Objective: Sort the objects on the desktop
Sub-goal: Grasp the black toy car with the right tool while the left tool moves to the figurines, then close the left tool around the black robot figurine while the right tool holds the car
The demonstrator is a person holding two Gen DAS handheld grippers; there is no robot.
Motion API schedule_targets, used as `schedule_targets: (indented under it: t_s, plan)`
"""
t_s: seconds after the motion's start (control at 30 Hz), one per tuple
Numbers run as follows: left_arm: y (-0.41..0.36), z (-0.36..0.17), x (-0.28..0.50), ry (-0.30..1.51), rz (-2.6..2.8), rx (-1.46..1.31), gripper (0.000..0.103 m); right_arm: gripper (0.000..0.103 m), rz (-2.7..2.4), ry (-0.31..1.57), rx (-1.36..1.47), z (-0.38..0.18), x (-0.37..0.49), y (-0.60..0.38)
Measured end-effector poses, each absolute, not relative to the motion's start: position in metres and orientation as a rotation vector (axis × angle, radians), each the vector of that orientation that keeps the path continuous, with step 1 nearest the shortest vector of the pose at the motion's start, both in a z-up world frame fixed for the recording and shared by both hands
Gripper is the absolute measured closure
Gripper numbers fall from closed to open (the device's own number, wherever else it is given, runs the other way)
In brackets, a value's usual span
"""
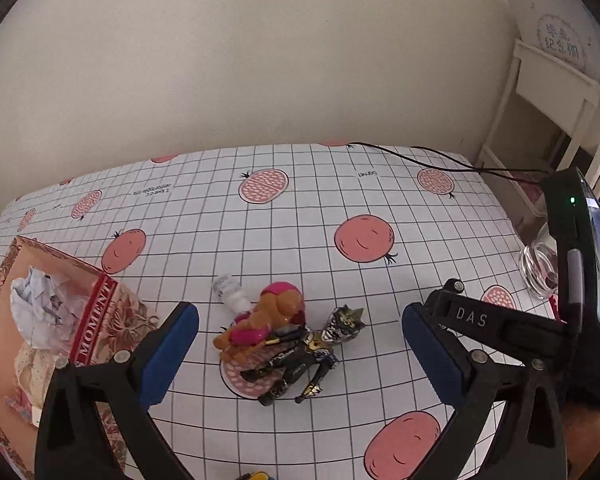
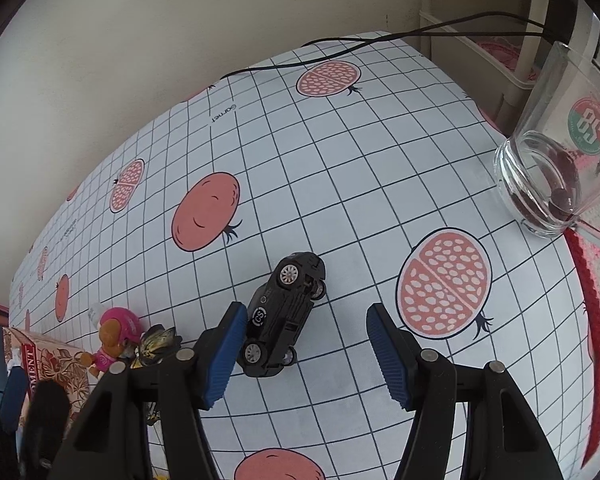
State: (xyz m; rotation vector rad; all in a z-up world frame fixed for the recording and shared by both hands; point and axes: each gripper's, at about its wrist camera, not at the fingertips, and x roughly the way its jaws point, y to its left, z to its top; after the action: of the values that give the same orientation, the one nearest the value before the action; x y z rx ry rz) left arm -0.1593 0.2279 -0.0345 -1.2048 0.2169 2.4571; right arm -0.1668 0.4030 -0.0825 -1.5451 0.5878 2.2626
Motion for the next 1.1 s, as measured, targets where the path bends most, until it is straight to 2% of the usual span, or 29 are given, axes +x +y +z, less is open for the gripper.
schedule_targets:
  t_s: [0.2, 0.27, 0.37, 0.53, 0.63, 0.73, 0.8, 0.93, 1.1]
  plan:
    - [0.235, -0.047, -0.156, 0.291, 2.448, -1.230, 0.004, 0.038, 2.231, 0.589, -1.520, -0.081, -0.162, 0.416]
    - [0.236, -0.049, -0.156, 0.298, 2.444, -1.236, 0.009, 0.038, 2.230, 0.570, -1.526, -0.081, -0.162, 0.418]
    - [0.240, -0.055, -0.156, 0.333, 2.439, -1.249, 0.009, 0.038, 2.238, 0.558, -1.532, -0.080, -0.163, 0.418]
    - [0.244, -0.063, -0.154, 0.399, 2.440, -1.252, 0.011, 0.038, 2.237, 0.705, -1.576, -0.093, -0.163, 0.418]
    - [0.247, -0.067, -0.154, 0.429, 2.437, -1.268, 0.017, 0.037, 2.240, 0.679, -1.569, -0.093, -0.163, 0.415]
    - [0.250, -0.074, -0.153, 0.477, 2.432, -1.279, 0.018, 0.038, 2.251, 0.632, -1.570, -0.093, -0.164, 0.412]
    - [0.253, -0.078, -0.152, 0.511, 2.431, -1.280, 0.019, 0.042, 2.243, 0.576, -1.578, -0.094, -0.165, 0.409]
    - [0.254, -0.085, -0.151, 0.544, 2.429, -1.295, 0.023, 0.067, 2.212, 0.466, -1.585, -0.094, -0.165, 0.408]
    - [0.257, -0.098, -0.150, 0.633, 2.429, -1.305, 0.033, 0.072, 2.213, 0.460, -1.594, -0.094, -0.163, 0.409]
